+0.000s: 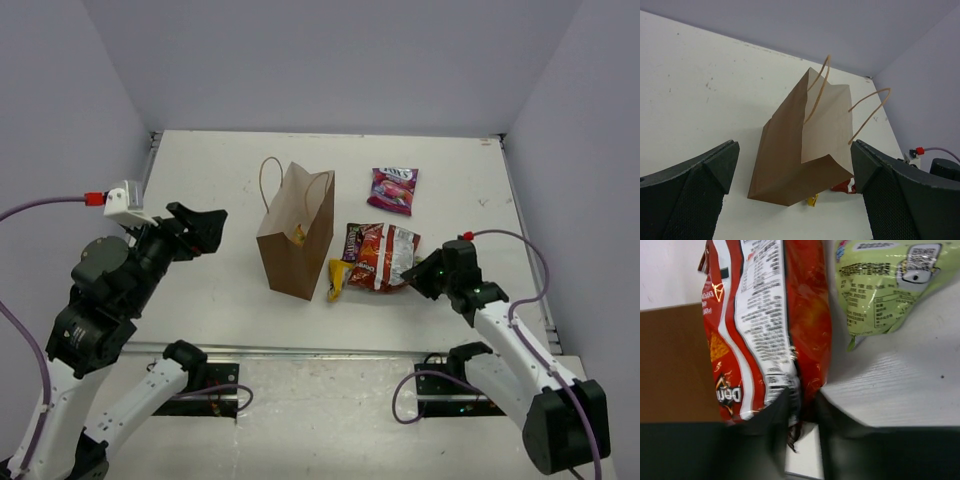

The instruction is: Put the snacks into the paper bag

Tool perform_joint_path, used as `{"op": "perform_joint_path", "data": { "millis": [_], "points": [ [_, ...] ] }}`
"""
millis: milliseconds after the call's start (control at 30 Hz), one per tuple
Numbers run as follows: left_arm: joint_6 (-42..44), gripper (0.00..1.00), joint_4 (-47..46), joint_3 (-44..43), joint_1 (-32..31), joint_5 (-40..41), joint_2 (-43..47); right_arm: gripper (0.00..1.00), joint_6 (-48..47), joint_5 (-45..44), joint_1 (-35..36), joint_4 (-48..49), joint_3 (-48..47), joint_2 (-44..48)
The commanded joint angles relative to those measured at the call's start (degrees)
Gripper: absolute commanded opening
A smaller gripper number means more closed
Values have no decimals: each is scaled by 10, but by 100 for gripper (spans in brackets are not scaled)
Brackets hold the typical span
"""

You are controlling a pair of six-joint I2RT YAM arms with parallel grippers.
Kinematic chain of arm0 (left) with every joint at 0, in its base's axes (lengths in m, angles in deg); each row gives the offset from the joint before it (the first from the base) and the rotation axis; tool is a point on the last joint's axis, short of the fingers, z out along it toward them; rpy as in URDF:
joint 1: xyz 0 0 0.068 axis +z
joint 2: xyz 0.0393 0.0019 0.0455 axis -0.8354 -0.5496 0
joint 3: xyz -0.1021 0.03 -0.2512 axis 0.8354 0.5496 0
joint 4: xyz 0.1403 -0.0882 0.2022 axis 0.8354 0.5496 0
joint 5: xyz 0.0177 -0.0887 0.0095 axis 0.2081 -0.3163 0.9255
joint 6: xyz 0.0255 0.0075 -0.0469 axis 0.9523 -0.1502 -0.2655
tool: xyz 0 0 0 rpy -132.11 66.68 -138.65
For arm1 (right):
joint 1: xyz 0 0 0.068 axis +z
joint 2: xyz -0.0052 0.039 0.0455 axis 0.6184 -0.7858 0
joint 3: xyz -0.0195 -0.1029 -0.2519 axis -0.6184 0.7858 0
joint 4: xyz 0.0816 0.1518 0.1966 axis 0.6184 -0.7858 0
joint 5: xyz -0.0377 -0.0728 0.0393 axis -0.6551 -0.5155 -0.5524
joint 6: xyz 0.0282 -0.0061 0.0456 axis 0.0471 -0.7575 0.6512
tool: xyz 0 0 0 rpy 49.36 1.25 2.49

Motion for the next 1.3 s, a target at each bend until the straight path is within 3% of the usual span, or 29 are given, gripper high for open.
{"op": "perform_joint_path", "data": {
  "millis": [0,33,267,433,600,800,1033,1267],
  "points": [
    [-8,100,11,-6,-1,13,-6,9,21,34,-4,68,-2,-16],
    [-7,100,11,-5,-1,13,-7,1,20,43,-5,67,-4,-13],
    [-8,100,10,-8,0,10,-10,0,-40,46,-2,3,-34,123],
    [-11,100,-5,-2,-1,-3,-24,0,-126,93,-2,-56,-163,159],
    [-7,100,-12,-7,-1,4,-30,0,-190,166,-2,-108,-349,108],
    [-3,100,-12,-17,-1,11,-34,0,-195,299,8,-123,-529,12],
    [1,100,-18,-19,-1,15,-43,0,-200,348,127,-109,-718,-81],
    [5,100,-25,-19,0,16,-47,0,-195,444,153,-112,-930,-207]
  ]
}}
